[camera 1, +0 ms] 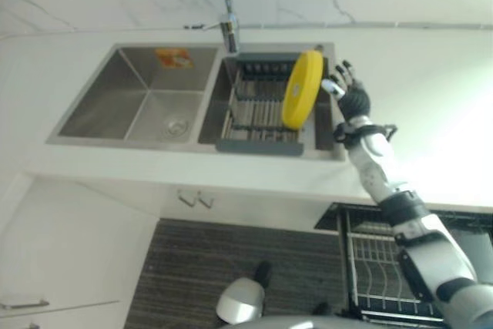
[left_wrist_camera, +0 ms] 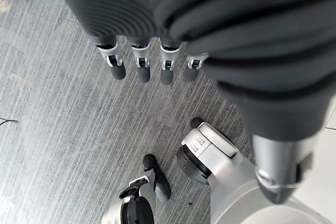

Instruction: Place the dishes in the dishwasher.

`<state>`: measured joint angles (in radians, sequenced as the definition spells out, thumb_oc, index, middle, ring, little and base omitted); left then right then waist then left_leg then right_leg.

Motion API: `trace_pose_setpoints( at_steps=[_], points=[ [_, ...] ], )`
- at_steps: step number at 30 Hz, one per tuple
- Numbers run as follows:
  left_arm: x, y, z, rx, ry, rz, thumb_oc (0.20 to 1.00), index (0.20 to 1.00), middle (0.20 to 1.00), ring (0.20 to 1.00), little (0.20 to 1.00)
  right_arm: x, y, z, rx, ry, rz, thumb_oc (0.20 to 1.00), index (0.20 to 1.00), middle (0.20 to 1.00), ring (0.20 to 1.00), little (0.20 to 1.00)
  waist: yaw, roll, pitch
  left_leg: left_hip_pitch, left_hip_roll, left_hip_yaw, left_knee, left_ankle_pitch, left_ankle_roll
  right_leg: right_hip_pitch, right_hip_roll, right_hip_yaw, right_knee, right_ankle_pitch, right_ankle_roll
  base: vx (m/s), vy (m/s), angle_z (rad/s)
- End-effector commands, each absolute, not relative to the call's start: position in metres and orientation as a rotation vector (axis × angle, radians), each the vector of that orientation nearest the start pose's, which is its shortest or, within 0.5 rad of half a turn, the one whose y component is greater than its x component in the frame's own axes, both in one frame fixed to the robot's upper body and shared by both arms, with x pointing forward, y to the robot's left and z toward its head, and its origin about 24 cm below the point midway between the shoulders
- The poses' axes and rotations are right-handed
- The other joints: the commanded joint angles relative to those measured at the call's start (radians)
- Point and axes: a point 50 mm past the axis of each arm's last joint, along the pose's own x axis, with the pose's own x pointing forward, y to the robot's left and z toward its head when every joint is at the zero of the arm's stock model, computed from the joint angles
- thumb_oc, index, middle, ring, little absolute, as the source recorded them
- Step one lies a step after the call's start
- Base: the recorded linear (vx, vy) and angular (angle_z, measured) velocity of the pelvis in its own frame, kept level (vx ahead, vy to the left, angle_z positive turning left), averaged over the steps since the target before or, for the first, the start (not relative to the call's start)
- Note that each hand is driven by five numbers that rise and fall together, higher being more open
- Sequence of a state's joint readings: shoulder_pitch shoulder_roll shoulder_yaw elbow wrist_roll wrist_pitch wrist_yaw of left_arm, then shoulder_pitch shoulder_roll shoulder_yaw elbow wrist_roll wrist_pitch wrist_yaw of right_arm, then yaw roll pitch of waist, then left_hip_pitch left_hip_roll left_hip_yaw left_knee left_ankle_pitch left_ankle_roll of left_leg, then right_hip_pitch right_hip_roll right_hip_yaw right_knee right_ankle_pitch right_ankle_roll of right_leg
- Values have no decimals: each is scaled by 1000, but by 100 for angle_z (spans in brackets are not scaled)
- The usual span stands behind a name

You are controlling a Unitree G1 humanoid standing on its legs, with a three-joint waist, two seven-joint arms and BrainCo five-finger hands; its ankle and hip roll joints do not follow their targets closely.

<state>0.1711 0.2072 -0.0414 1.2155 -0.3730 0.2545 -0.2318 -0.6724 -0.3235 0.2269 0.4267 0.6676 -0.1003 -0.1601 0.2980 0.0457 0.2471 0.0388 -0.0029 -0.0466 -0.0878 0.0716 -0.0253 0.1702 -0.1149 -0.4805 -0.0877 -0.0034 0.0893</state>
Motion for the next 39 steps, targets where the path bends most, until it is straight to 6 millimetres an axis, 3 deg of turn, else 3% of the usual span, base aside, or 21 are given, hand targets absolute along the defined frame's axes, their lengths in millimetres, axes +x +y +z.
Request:
trace_pose_setpoints(
  at_steps=[1,22,39],
  points=[
    [-6,222,-172,-285,1611,144,1000,1000,1000,1000,1000,372,-131,189,245,-350,155,1000,1000,1000,1000,1000,24,9,-25,-75,2,5,23,-26,-7,18,-63,-9,141,-128,10,0,0,0],
    [-1,222,-172,-273,1607,141,1000,1000,1000,1000,1000,378,-132,183,231,-303,110,1000,1000,1000,1000,1000,39,9,-8,-82,-6,6,22,-25,4,13,-75,-24,158,-126,22,-4,10,3],
    [2,224,-171,-267,1610,143,1000,1000,1000,1000,1000,385,-129,191,183,-295,78,1000,1000,1000,1000,1000,63,13,8,-97,-19,-15,30,-21,16,10,-87,-31,194,-143,25,17,7,5]
  ],
)
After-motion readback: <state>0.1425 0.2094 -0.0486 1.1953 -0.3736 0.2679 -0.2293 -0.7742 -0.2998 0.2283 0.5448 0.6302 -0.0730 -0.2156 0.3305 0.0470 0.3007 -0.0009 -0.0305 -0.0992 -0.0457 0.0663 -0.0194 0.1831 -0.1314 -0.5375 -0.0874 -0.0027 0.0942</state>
